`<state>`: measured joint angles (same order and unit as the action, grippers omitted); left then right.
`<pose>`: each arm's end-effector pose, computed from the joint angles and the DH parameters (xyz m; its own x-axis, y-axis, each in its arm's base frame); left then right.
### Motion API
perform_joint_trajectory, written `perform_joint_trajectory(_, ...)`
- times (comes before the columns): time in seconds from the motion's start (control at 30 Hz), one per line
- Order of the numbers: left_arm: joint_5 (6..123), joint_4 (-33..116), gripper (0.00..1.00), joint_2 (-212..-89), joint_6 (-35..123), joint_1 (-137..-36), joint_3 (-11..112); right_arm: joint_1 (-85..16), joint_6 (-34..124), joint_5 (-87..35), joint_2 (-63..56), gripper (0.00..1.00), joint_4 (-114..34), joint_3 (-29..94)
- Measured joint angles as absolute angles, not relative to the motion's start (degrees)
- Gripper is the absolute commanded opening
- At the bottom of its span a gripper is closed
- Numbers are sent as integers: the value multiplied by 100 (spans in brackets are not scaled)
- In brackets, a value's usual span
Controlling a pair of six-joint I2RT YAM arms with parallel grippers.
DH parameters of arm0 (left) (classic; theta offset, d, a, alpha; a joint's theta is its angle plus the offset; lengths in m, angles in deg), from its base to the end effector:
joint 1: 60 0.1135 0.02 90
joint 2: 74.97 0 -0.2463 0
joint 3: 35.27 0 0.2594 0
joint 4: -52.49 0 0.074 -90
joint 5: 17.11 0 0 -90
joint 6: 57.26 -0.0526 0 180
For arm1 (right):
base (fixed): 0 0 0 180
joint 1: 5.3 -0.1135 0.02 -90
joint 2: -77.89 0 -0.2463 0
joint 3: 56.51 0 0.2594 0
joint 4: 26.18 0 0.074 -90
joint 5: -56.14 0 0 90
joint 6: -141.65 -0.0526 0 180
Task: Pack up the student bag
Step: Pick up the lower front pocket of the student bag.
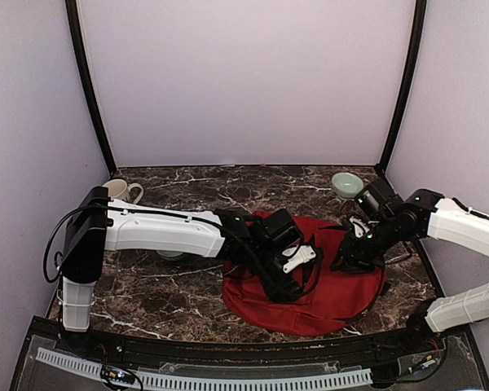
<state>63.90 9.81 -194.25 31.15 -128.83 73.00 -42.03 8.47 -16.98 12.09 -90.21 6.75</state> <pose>0.1620 -0.4409 0.1773 -0.2644 0.7587 -0.5954 0.9622 0.2495 -0.1094 0.1733 0.1484 0.2126 -0.9912 0.0774 -0.1076 0.0184 0.8844 0.4664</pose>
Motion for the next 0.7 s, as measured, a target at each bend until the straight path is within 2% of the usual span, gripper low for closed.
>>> perform_joint_trajectory(0.27,6515,1169,51,-19482,3216,-12962,7199,-4203,930,-1700,1187,36,-9106,688)
perform_joint_trajectory(0.6,6936,1272,43,-19683,3157,-12964,7370,-4203,1006,-1722,1184,36,-9325,815)
perform_joint_trajectory(0.7,6956,1287,44,-19720,3165,-12964,7374,-4203,1054,-1724,1178,36,-9366,854)
